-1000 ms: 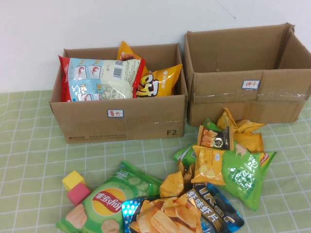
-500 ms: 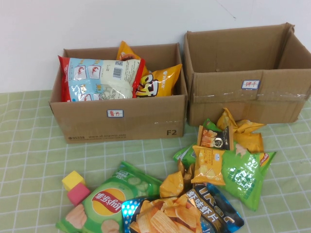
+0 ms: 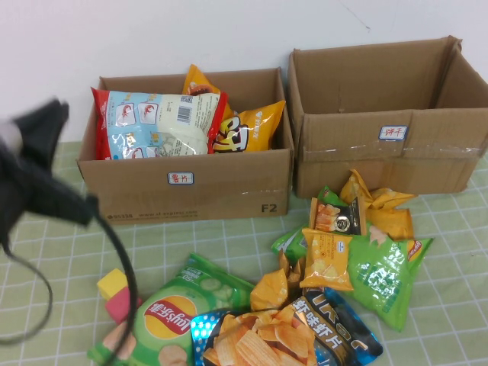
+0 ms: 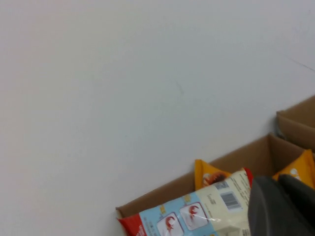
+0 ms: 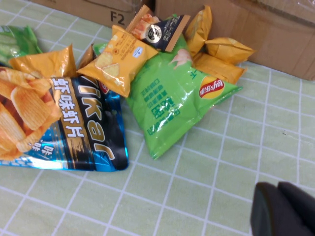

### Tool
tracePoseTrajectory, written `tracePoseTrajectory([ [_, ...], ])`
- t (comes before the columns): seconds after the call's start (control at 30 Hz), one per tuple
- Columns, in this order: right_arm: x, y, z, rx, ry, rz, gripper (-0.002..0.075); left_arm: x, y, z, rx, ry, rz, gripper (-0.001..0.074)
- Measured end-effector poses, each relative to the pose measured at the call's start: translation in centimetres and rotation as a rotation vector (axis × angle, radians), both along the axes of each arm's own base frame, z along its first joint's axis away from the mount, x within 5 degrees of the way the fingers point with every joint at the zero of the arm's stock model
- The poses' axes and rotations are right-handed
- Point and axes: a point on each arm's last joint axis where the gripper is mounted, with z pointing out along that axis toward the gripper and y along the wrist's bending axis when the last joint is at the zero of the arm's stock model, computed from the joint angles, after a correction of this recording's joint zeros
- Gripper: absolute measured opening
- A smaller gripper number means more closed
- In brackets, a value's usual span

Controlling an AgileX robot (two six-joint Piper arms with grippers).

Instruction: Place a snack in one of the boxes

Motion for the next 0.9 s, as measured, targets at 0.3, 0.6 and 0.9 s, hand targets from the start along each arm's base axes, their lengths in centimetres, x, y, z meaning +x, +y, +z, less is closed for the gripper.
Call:
tracePoseTrajectory([
  [0.3, 0.0, 0.0, 0.0, -0.002, -0.001, 0.0, -0.0002, -1.3, 0.0, -4.0, 0.025, -0.001, -0.033, -0.0001],
  [0.6, 0.0, 0.0, 0.0, -0.002, -0.001, 0.0, -0.0002, -2.8, 0.4, -8.3, 0.052, 0.127, -0.035, -0.0002],
  [0.9, 0.0, 0.0, 0.0, -0.002, -0.001, 0.0, -0.0002, -6.6, 3.1, -11.2, -0.201, 0.237, 0.144, -0.0001],
])
